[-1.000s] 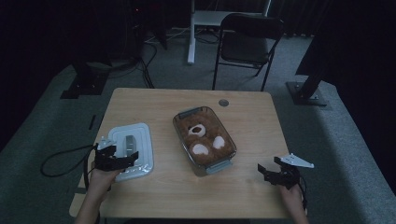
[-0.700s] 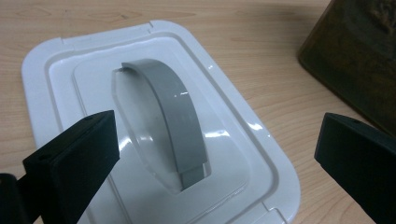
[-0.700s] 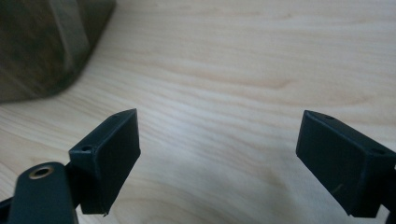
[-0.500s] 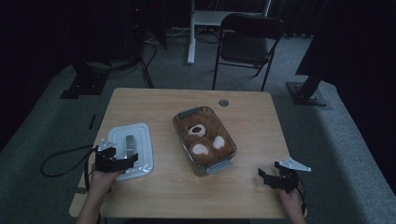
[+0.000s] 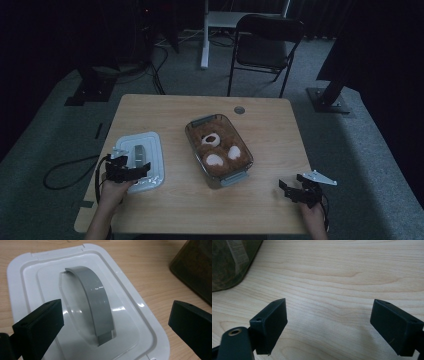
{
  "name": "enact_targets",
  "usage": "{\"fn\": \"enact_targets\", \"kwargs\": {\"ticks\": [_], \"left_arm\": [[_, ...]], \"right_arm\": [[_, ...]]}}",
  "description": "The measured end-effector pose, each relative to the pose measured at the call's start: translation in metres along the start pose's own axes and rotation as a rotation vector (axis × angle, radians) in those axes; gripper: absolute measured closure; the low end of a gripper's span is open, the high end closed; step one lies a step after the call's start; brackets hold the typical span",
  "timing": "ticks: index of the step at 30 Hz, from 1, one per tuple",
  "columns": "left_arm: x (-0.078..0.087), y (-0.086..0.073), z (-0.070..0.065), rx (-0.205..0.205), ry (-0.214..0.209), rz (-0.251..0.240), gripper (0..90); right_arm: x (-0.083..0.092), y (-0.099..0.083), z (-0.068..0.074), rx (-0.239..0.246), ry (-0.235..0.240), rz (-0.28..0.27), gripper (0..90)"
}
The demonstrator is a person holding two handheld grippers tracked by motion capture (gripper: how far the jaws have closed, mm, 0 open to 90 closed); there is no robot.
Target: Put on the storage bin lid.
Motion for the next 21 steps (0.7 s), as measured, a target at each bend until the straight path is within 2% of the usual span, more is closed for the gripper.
{"fn": "enact_targets", "kwargs": {"ticks": [5, 13, 15, 21], "left_arm": [[-0.010, 0.001, 0.004, 0.004, 0.033, 0.017, 4.1], [-0.025, 0.003, 0.010, 0.024, 0.048, 0.034, 7.6], [-0.027, 0.005, 0.012, 0.028, 0.074, 0.027, 14.4], [-0.032, 0.006, 0.016, 0.054, 0.081, 0.029, 22.5]], "right_arm": [[0.000, 0.000, 0.001, 0.000, 0.002, 0.002, 13.4], [-0.001, -0.001, 0.001, 0.001, 0.010, 0.010, 13.8], [-0.001, -0.001, 0.002, 0.001, 0.011, 0.010, 13.8], [-0.001, -0.001, 0.002, -0.002, 0.018, 0.010, 13.8]]}}
Point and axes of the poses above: each handheld gripper's, and its own axes: x roughly backward along the jaws, y roughly out of its top, z roughly to its left, the point moved 7 cm from there along -x, roughly forward along the jaws, and after that the axes turned 2 degrees about z, right-handed, at the moved point
